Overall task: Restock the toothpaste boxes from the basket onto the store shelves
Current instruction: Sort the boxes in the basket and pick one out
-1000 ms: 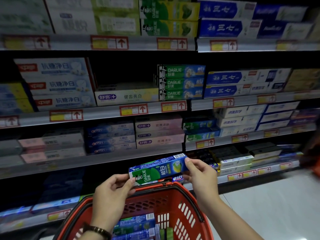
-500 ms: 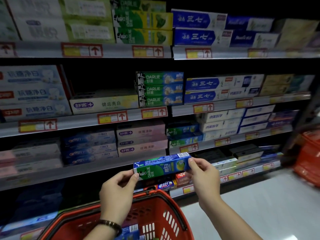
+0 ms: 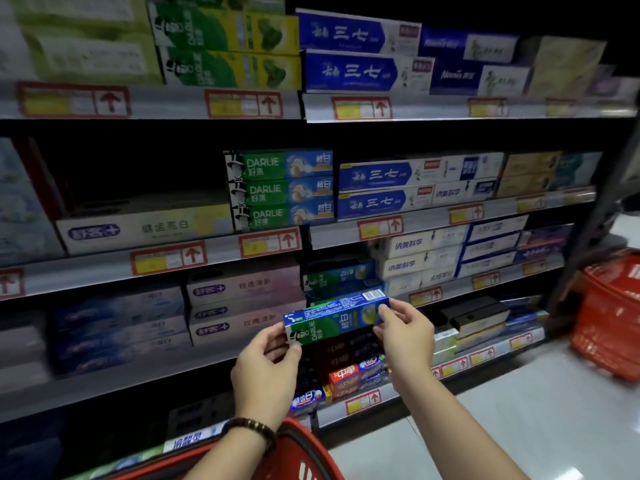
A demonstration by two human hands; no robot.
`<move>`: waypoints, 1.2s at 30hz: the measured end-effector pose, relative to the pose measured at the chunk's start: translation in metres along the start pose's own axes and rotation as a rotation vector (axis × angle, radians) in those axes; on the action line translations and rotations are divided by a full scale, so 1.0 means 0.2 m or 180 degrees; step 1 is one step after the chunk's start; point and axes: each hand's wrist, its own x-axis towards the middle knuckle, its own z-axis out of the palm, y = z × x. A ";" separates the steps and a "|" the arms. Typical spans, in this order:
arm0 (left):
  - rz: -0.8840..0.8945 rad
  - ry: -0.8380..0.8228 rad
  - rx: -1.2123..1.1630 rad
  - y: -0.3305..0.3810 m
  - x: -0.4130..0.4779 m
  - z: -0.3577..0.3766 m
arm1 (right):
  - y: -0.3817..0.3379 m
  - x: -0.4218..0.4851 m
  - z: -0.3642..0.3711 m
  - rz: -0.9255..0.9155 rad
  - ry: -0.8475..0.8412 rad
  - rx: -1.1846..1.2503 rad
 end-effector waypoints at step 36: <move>0.0200 -0.0425 0.0878 -0.01 0.39 0.46 | 0.19 0.57 0.23 -0.0160 -0.0242 0.0084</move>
